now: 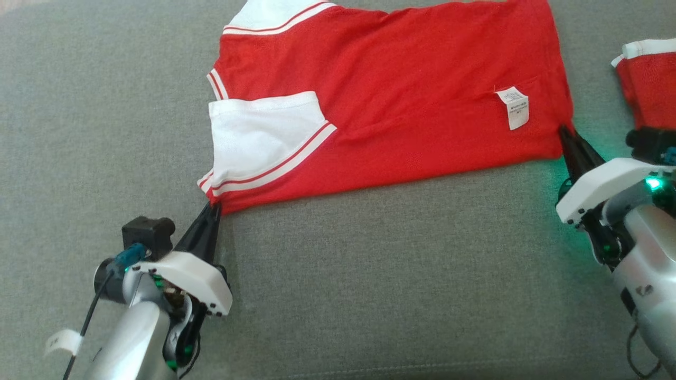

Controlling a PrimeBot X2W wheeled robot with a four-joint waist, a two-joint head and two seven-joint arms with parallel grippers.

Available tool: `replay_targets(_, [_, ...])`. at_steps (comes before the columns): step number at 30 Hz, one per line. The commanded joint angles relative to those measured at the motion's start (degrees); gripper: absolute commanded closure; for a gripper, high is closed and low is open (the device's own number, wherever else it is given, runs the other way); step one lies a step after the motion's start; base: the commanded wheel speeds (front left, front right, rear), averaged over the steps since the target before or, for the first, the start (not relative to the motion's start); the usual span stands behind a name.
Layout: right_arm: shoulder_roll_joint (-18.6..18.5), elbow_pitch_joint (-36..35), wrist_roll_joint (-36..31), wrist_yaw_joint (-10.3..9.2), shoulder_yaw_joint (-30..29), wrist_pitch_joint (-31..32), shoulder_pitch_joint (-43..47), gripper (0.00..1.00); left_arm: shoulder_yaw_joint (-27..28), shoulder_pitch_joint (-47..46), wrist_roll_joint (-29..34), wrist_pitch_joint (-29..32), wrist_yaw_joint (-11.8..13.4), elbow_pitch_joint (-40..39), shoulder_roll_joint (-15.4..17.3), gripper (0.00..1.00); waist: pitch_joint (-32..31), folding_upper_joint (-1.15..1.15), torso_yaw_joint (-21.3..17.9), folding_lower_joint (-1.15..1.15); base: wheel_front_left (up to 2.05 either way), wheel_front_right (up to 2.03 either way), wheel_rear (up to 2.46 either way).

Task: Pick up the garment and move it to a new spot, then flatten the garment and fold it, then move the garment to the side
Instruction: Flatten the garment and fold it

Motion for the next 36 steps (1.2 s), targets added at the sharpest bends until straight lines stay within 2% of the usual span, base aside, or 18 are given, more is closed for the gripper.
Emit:
replay_targets(1, [-1.64,-1.66,0.74,0.12,0.99,-1.13,0.92,1.00,2.10,-1.50,0.24,-0.66,0.07,-1.26,1.67,1.00,-0.39,0.00,-0.10,0.00,0.00,0.00,0.00])
replay_targets(11, [-4.52,-4.68,4.58,0.12,2.15,-2.71,6.55,1.00,2.55,4.03,-1.21,-1.35,0.56,-4.08,2.95,1.00,-3.04,0.00,-1.11,0.00,0.00,0.00,0.00])
replay_targets(26, [-10.78,-10.80,7.79,0.12,2.64,-1.75,16.51,1.00,0.24,16.50,-1.79,2.32,1.78,-15.88,5.80,1.00,-6.84,0.00,0.16,0.00,0.00,0.00,0.00])
replay_targets(31, [-13.98,-14.78,8.05,0.12,0.97,-1.14,23.18,1.00,-1.25,20.99,-1.25,3.01,2.79,-18.87,6.32,1.00,-8.17,0.00,0.69,0.00,0.00,0.00,0.00])
replay_targets(36, [-15.06,-17.99,7.37,0.12,-1.51,0.29,28.28,1.00,-2.16,22.84,-0.99,3.59,2.53,-19.77,7.37,1.00,-8.86,0.00,0.88,0.00,0.00,0.00,0.00])
